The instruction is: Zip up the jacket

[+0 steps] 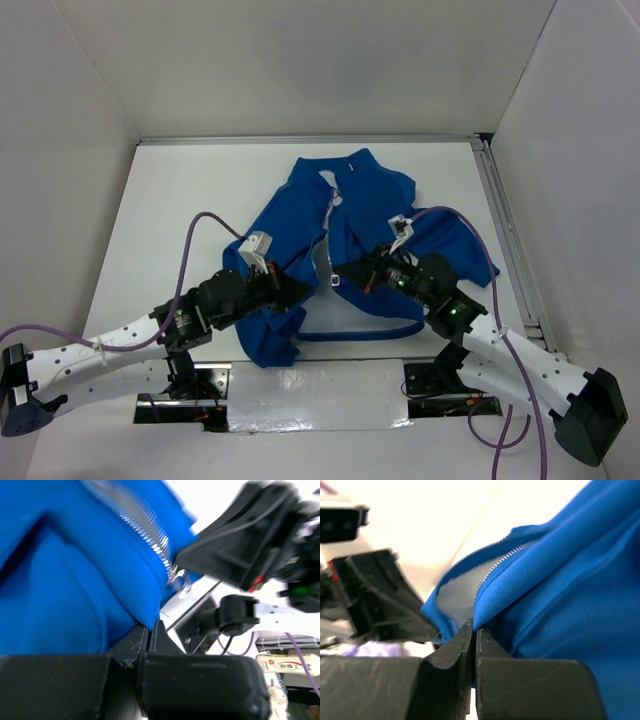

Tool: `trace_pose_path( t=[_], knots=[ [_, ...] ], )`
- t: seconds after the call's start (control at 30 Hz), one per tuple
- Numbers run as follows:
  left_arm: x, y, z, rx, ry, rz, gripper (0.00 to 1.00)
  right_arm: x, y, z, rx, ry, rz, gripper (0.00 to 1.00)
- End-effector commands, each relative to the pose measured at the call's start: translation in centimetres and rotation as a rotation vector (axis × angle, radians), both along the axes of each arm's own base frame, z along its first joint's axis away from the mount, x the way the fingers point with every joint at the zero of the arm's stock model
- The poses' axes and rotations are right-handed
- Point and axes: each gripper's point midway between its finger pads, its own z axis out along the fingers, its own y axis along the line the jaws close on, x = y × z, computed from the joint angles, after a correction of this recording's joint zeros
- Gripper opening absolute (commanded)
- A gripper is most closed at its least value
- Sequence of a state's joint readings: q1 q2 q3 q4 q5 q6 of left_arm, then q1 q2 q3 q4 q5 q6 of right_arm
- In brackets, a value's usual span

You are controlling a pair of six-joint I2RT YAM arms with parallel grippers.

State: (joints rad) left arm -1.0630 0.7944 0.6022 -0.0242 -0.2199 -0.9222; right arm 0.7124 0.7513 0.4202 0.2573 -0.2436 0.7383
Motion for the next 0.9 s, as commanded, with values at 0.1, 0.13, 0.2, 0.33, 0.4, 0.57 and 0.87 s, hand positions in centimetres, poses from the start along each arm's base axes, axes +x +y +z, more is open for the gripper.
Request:
trace_pose_path(
  t=[0.1, 0.13, 0.2, 0.33, 0.4, 0.57, 0.87],
  knots=[
    [0.6, -1.3, 10.6, -0.24, -0.32, -0.059, 0.0, -3.5, 0.1, 5.6, 0.272, -0.144, 0.167, 0.0],
    [0.7, -1.4, 10.8, -0.243, -0.314, -0.058, 0.0, -3.7, 0.1, 5.8, 0.286, -0.151, 0.175, 0.0],
    [0.4, -1.8, 10.6, -0.234, -0.303, -0.082, 0.0, -4.1, 0.1, 6.1, 0.304, -0.16, 0.188, 0.0],
    [-0.2, -2.4, 10.3, -0.254, -0.286, -0.123, 0.0, -4.6, 0.1, 5.9, 0.329, -0.16, 0.21, 0.0],
    [-0.4, -2.4, 9.9, -0.264, -0.273, -0.124, 0.0, -4.8, -0.2, 6.5, 0.364, -0.177, 0.212, 0.0],
    [-0.9, -2.5, 9.3, -0.291, -0.233, -0.146, 0.0, -5.2, -0.8, 6.9, 0.414, -0.179, 0.197, 0.0],
    [-1.7, -2.4, 7.9, -0.305, -0.104, -0.147, 0.0, -4.9, -2.1, 7.8, 0.436, -0.236, 0.12, 0.0]
  ],
)
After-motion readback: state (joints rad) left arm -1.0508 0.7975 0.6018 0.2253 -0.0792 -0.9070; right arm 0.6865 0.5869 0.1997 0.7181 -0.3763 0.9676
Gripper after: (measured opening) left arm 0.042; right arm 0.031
